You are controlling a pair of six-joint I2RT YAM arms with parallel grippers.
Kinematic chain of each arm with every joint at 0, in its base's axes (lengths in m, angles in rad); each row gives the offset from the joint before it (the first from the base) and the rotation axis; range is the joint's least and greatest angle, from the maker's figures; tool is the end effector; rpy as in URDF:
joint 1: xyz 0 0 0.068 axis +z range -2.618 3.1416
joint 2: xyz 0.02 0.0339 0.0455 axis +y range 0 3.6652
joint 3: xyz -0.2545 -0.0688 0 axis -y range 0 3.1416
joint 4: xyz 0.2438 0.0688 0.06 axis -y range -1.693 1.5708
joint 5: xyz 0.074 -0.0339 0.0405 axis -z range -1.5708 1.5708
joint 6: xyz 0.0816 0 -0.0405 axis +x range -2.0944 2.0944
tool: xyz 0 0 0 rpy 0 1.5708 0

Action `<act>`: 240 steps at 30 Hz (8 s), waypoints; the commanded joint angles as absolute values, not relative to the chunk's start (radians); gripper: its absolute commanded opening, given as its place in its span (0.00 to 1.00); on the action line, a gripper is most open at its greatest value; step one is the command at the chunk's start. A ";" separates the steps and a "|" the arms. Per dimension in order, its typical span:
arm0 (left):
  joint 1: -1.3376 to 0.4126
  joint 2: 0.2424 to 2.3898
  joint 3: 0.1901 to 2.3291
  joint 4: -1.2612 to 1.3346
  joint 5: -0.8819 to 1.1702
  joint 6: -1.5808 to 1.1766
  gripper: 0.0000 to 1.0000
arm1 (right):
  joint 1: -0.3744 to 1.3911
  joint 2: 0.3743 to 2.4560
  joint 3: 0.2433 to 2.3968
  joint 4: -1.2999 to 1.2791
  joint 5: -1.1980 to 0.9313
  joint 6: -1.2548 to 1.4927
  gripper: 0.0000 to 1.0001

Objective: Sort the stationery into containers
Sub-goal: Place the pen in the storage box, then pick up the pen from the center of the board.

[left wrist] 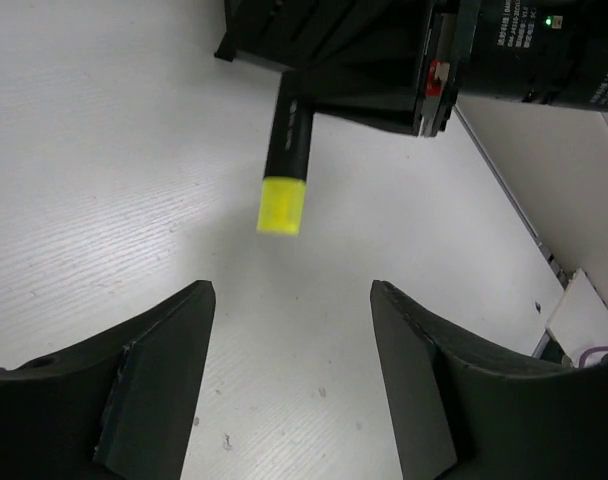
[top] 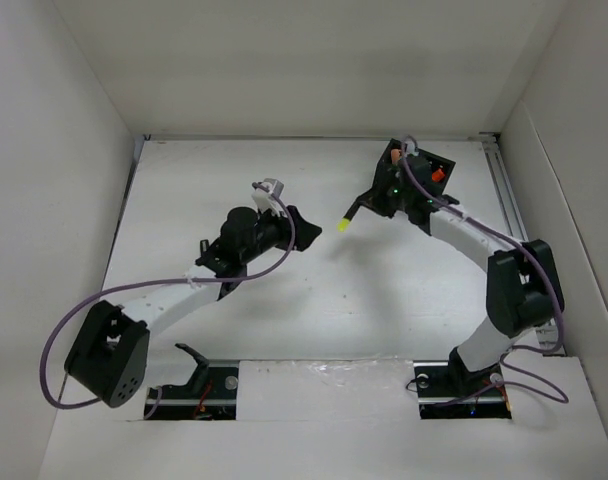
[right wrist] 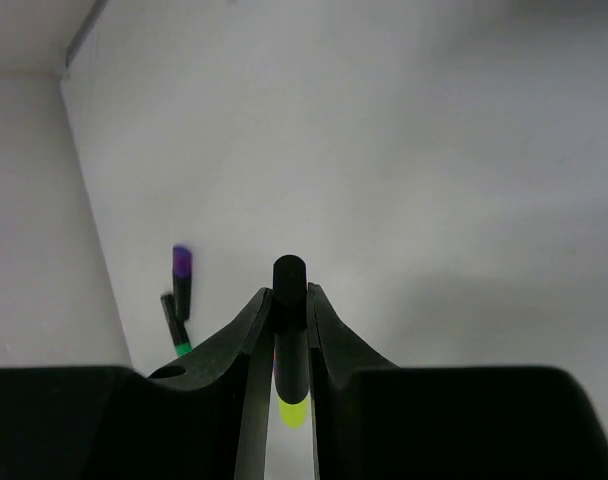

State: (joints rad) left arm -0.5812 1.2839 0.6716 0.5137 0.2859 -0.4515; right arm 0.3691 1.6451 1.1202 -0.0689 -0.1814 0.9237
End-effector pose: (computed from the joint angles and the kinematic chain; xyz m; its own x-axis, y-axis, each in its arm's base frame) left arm 0.2661 -0.2023 0.2516 -0.4062 -0.2340 -0.8833 0.6491 0.6065 -0.4592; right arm 0.3750 0.1609 0.2107 -0.7090 0.5672 -0.4191 0.1183 0.6816 0.7221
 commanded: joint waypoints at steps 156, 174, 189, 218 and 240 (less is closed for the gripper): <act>-0.390 1.669 0.939 -0.150 -0.284 -0.600 0.64 | 0.468 1.152 0.945 -0.152 0.141 0.902 0.51; -0.425 1.575 0.770 -0.098 -0.212 -0.611 0.49 | 0.497 1.190 0.963 -0.152 0.160 0.902 0.52; -0.558 1.692 0.865 -0.238 -0.408 -0.655 0.40 | 0.497 1.161 0.963 -0.152 0.141 0.902 0.53; -0.818 1.571 0.953 0.109 -0.065 -0.554 0.00 | 0.445 1.301 0.988 -0.120 -0.133 0.850 0.77; -0.818 1.508 0.887 0.408 0.144 -0.505 0.00 | 0.374 1.485 0.988 -0.032 -0.425 0.864 0.65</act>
